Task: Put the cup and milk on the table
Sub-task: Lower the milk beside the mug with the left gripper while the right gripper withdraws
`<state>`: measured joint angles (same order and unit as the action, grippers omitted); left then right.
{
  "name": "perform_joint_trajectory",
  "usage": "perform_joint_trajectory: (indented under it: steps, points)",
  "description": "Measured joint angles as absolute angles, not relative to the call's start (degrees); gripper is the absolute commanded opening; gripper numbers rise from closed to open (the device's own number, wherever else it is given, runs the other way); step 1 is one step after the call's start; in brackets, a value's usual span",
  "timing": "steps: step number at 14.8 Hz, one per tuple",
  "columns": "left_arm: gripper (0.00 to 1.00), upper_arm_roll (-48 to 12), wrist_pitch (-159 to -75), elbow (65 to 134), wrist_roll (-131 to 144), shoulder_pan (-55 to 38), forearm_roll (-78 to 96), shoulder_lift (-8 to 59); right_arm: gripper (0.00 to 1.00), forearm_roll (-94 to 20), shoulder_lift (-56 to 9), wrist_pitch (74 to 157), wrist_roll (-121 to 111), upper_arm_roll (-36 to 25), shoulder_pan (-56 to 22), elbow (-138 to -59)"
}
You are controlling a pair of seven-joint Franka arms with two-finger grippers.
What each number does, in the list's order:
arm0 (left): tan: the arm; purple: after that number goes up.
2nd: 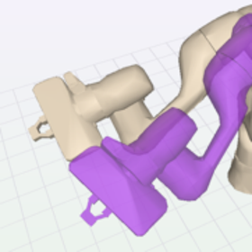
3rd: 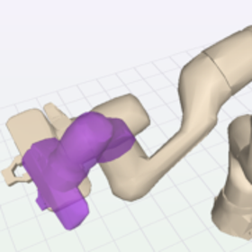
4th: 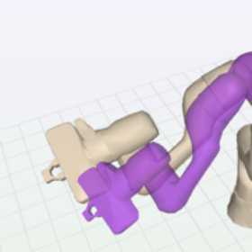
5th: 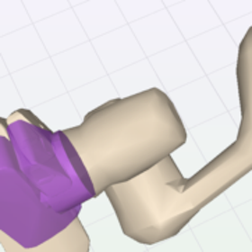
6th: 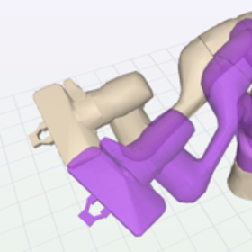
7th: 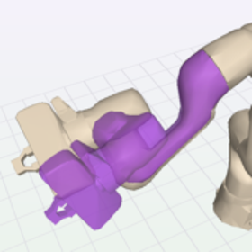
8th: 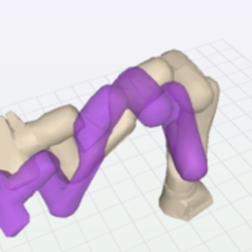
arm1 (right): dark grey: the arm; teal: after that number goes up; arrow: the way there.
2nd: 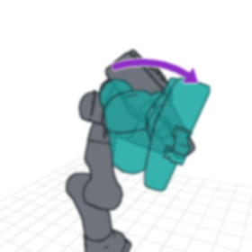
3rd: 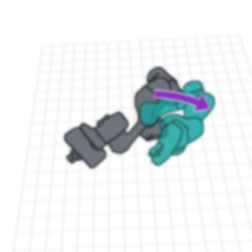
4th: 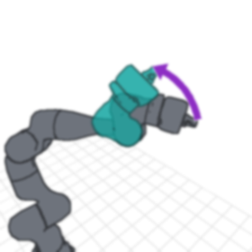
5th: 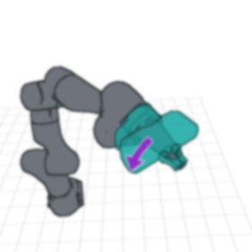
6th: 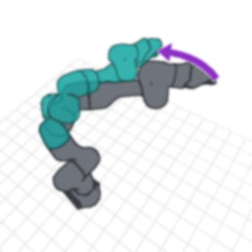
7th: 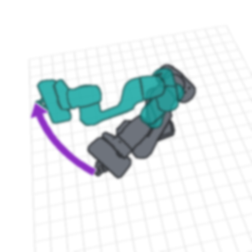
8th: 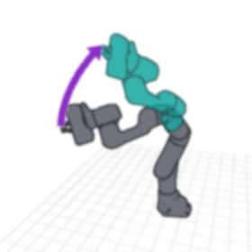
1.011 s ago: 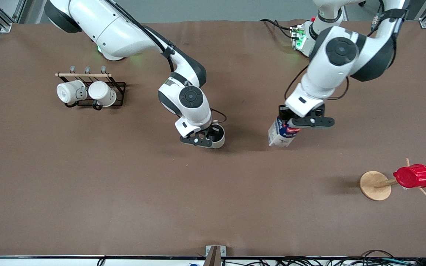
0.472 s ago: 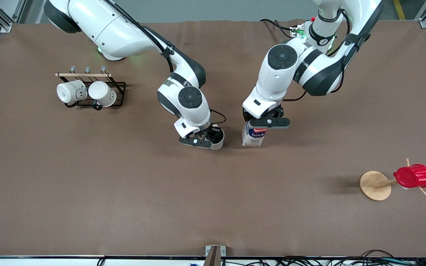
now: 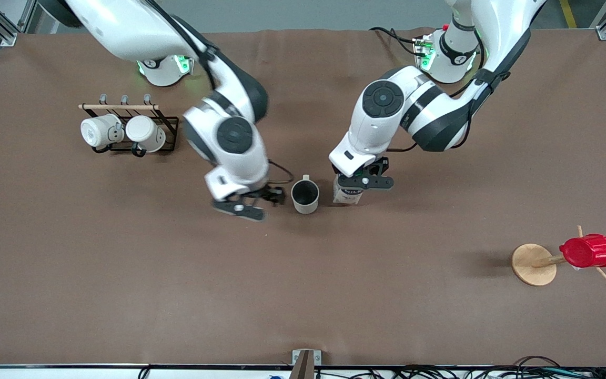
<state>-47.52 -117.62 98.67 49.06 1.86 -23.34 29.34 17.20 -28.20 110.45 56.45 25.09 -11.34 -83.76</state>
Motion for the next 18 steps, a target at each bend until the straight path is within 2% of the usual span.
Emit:
perform_joint_trajectory:
  steps: [3,5,10,13,14,16,17,18]
  points:
    - [0.38,-47.5,-117.4,97.8,50.8,0.3,-26.4,32.4,1.00,15.6,-18.7,105.8,48.0,23.1,-4.2,-83.8]
    - [0.38,-47.5,-117.4,97.5,50.8,0.0,-26.6,33.5,1.00,12.3,-14.9,105.2,41.2,17.4,-3.6,-83.9]
    - [0.38,-47.5,-117.2,97.4,51.2,-0.3,-28.2,34.3,1.00,7.4,-5.9,95.3,18.6,4.3,-3.2,-83.9]
    - [0.41,-47.5,-117.0,97.2,52.4,-0.8,-29.2,34.8,1.00,4.9,-1.7,92.1,5.4,-3.3,-3.1,-84.0]
    - [0.51,-47.5,-116.9,97.2,52.5,-0.9,-29.4,34.8,1.00,4.6,-1.0,91.2,2.1,-5.3,-3.0,-84.2]
    - [0.88,-47.5,-116.9,97.2,52.8,-1.0,-29.6,34.8,1.00,4.1,-0.6,89.4,-0.2,-6.8,-2.4,-84.8]
    - [1.00,-47.5,-116.9,97.2,52.8,-1.0,-29.7,34.8,1.00,3.3,-0.6,88.8,-0.3,-6.8,-2.2,-85.1]
    - [1.00,-47.5,-116.9,97.2,52.8,-1.0,-29.8,34.8,1.00,2.5,-0.6,88.5,-0.3,-6.8,-2.0,-85.3]
